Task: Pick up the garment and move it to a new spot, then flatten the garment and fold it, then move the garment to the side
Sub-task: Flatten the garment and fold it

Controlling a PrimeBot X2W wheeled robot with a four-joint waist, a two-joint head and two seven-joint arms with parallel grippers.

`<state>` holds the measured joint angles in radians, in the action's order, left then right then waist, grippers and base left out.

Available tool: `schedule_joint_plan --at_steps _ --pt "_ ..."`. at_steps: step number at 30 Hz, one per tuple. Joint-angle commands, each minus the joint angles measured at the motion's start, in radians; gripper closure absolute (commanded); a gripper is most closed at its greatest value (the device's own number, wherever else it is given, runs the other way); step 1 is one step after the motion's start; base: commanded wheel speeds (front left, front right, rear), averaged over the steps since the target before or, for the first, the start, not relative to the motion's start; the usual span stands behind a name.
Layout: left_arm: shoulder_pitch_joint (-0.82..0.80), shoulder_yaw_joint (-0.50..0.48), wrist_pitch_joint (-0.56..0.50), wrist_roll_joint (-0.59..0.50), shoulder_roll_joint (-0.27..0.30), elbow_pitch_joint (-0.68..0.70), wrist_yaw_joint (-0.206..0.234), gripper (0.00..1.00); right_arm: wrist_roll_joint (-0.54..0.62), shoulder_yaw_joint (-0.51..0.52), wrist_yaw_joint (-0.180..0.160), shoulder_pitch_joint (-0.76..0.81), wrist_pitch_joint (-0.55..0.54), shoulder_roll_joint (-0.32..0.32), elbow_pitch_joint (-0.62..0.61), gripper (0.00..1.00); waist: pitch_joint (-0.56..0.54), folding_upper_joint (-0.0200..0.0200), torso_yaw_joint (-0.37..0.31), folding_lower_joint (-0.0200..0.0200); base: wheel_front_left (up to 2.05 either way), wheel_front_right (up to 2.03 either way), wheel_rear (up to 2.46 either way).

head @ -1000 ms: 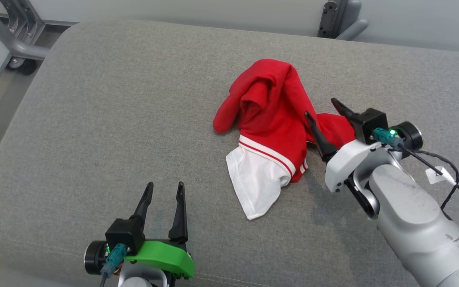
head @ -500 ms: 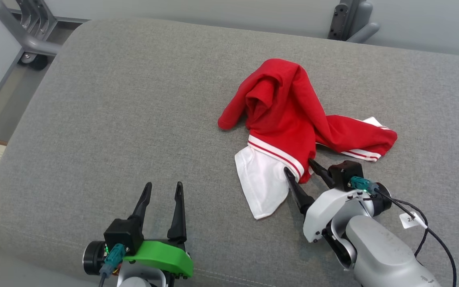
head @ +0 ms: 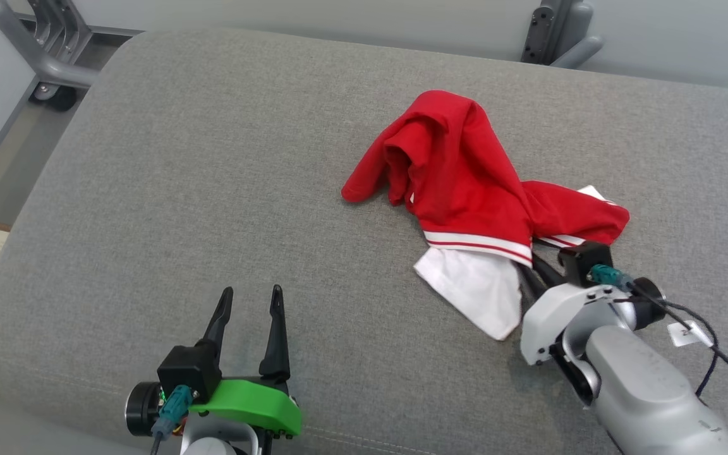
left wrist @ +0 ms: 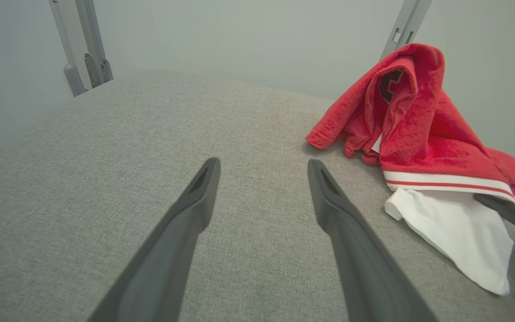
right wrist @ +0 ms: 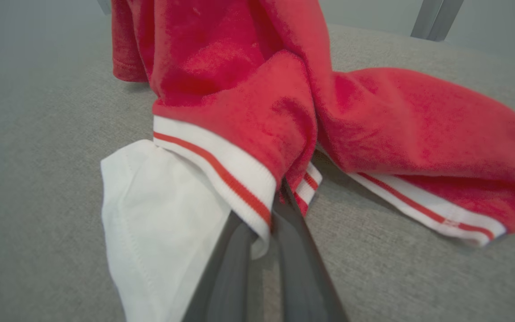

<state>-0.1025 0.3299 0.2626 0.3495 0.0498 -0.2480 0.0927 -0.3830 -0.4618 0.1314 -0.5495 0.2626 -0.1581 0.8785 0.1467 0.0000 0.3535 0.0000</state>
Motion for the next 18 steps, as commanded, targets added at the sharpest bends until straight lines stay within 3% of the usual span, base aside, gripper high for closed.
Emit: schedule_joint_plan --at_steps 1,12,18 --pt "0.01 -0.002 0.003 -0.005 0.001 0.003 0.003 0.0 0.01 0.009 -0.002 -0.006 0.003 -0.016 -0.011 1.0 -0.007 0.0 -0.012 0.0 0.0 0.0 0.0" --pt "0.021 0.001 0.003 -0.007 0.002 0.006 0.002 0.0 0.108 0.131 -0.002 0.02 -0.026 -0.259 -0.151 1.0 -0.018 0.0 -0.064 0.0 0.0 0.0 0.0" --pt "0.013 -0.001 0.003 -0.013 0.002 0.001 -0.004 0.0 0.107 0.181 -0.002 0.061 -0.126 -0.331 -0.219 1.0 -0.014 0.0 -0.067 0.0 0.0 0.0 0.0"
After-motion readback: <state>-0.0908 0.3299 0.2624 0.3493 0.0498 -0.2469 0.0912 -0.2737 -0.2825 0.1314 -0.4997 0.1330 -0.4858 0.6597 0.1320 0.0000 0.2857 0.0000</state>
